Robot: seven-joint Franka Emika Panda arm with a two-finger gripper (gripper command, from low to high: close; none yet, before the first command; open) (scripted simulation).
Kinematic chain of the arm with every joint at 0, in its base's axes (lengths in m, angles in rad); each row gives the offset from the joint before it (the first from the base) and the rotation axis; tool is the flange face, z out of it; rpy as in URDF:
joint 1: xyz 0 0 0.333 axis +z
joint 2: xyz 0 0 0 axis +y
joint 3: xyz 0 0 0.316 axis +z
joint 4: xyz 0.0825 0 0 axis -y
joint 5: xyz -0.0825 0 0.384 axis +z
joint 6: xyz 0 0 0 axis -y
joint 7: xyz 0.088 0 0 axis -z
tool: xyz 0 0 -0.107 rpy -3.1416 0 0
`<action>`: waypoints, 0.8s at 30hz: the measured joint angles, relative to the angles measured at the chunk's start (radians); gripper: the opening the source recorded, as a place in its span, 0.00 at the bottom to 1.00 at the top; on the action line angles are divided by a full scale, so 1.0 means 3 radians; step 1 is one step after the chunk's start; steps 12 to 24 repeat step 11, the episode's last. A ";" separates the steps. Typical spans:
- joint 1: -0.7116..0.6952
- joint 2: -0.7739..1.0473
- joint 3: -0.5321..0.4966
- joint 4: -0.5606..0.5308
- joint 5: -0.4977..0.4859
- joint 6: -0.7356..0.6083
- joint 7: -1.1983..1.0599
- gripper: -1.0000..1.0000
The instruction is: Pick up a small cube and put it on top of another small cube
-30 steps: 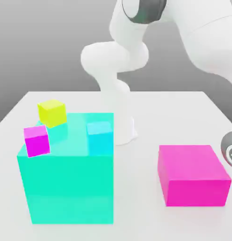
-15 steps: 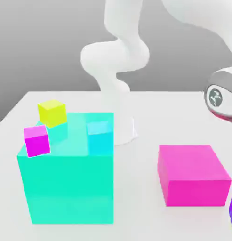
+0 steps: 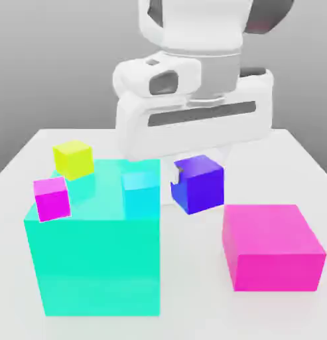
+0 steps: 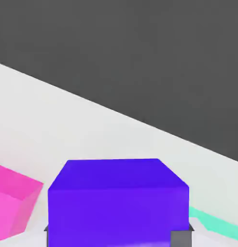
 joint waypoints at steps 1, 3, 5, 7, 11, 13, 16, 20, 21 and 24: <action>-0.0065 -0.0122 -0.0012 -0.0057 -0.0012 -0.0064 0.0145 0.00; -0.0205 -0.0368 -0.0027 -0.0170 -0.0034 -0.0195 0.0433 0.00; -0.0280 -0.0445 -0.0036 -0.0323 -0.0044 -0.0118 0.0577 0.00; -0.0304 -0.0391 -0.0042 -0.0506 -0.0045 0.0118 0.0608 0.00; -0.0311 -0.0354 -0.0043 -0.0594 -0.0043 0.0243 0.0611 1.00; -0.0311 -0.0354 -0.0043 -0.0594 -0.0043 0.0243 0.0611 1.00; -0.0311 -0.0354 -0.0043 -0.0594 -0.0043 0.0243 0.0611 1.00; -0.0311 -0.0354 -0.0043 -0.0594 -0.0043 0.0243 0.0611 1.00; -0.0311 -0.0354 -0.0043 -0.0594 -0.0043 0.0243 0.0611 1.00; -0.0311 -0.0354 -0.0043 -0.0594 -0.0043 0.0243 0.0611 1.00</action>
